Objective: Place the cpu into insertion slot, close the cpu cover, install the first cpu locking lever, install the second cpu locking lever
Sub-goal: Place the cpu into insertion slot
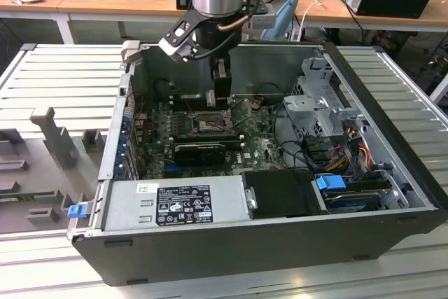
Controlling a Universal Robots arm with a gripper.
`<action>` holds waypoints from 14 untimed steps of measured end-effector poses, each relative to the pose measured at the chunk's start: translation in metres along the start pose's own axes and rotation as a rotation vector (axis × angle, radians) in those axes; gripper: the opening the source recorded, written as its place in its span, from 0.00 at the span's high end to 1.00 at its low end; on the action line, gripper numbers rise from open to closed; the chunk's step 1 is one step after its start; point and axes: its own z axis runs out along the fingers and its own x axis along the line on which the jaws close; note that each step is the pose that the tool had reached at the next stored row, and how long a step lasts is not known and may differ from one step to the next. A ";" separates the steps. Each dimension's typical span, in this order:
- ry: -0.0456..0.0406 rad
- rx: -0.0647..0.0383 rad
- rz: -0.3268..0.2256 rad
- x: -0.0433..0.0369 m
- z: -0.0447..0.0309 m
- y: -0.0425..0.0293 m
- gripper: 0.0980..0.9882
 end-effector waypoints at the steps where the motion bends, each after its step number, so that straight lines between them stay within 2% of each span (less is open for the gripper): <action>1: 0.0001 0.000 -0.001 0.0000 0.0034 -0.0009 0.52; 3: 0.0003 0.000 -0.002 0.0000 0.0086 -0.0026 0.52; 6: 0.0011 0.000 -0.002 0.0001 0.0121 -0.0040 0.52; 14: 0.0018 0.000 -0.002 0.0004 0.0144 -0.0063 0.52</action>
